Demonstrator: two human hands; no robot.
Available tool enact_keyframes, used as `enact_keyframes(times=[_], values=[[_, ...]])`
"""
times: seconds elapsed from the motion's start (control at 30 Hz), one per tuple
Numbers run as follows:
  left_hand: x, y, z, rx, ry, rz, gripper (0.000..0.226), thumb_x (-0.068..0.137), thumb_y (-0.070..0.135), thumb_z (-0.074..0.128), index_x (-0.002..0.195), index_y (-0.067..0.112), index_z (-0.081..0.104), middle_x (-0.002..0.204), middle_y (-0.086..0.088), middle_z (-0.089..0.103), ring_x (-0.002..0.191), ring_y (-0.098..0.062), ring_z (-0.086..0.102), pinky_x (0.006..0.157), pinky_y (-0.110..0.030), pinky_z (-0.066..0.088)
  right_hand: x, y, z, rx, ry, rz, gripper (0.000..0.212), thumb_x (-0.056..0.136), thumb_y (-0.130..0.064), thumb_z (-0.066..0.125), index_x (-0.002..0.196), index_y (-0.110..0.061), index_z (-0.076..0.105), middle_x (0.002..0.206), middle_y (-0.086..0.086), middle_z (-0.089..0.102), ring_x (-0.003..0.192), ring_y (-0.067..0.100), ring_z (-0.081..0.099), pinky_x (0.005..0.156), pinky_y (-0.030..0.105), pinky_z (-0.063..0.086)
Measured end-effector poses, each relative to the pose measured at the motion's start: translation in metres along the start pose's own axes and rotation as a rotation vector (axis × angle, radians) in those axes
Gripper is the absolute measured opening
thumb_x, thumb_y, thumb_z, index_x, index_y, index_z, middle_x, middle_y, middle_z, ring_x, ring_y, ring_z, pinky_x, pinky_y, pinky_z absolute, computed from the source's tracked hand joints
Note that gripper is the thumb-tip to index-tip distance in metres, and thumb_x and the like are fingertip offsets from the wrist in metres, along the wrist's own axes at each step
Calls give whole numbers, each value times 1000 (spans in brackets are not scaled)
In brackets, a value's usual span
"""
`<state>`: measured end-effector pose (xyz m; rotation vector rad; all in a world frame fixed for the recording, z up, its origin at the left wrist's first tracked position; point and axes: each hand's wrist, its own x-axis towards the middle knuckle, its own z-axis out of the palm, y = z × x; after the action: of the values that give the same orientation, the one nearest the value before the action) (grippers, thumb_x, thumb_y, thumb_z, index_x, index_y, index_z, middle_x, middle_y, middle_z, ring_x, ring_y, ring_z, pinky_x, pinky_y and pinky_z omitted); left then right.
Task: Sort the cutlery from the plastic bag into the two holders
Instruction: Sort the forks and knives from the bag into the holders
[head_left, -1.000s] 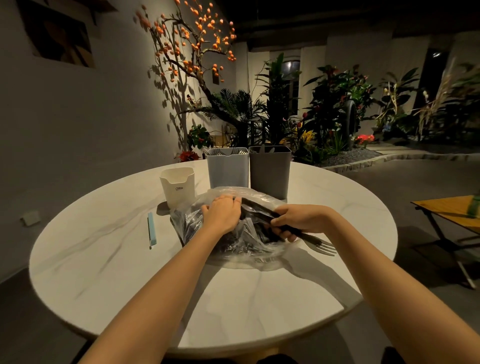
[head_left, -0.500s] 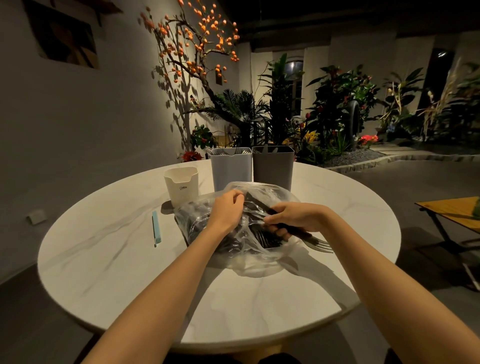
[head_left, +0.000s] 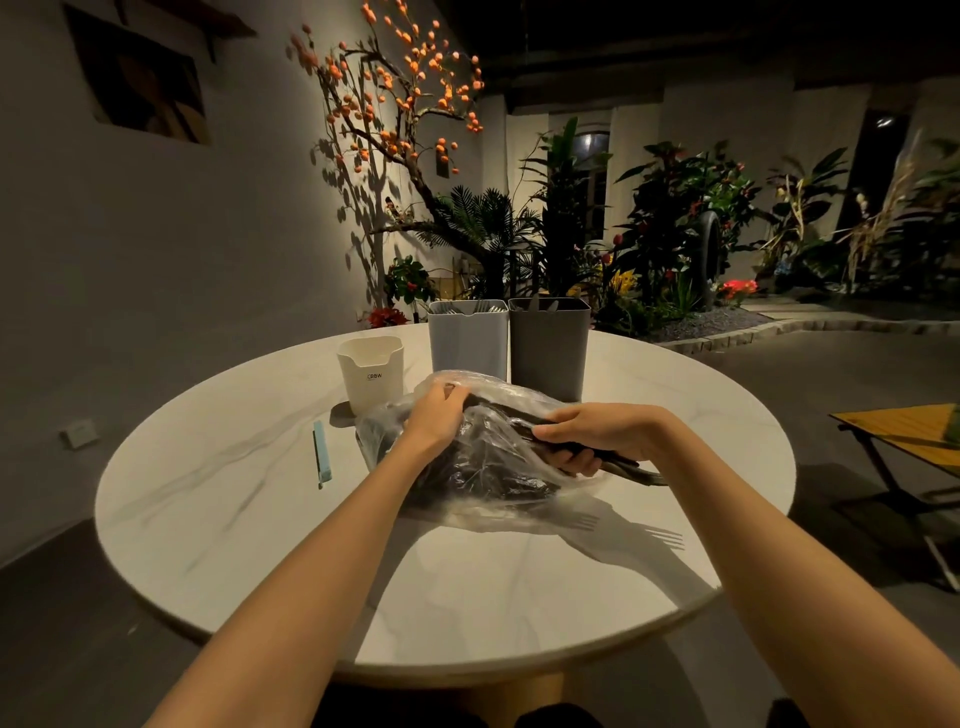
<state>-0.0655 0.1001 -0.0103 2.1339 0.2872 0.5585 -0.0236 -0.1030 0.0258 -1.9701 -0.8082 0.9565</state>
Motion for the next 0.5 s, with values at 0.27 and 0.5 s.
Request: enact_keyframes(times=[0.27,0.5], values=[[-3,8,-4,4,244,231,43,91,46,29,99,24,65,98,2,66,94,-20,60,92,-49,47,3,-3,2,16,38,-122,25,104,-23,38,88,-9,52,65,0,40,51,7,29,47,18,24],[7,17,-12,-71,358,333,39,102,27,33,122,14,64,90,-1,68,84,-17,60,87,-45,52,14,-14,0,53,68,-269,28,104,-25,36,104,-4,55,61,-5,38,49,7,29,44,16,27]])
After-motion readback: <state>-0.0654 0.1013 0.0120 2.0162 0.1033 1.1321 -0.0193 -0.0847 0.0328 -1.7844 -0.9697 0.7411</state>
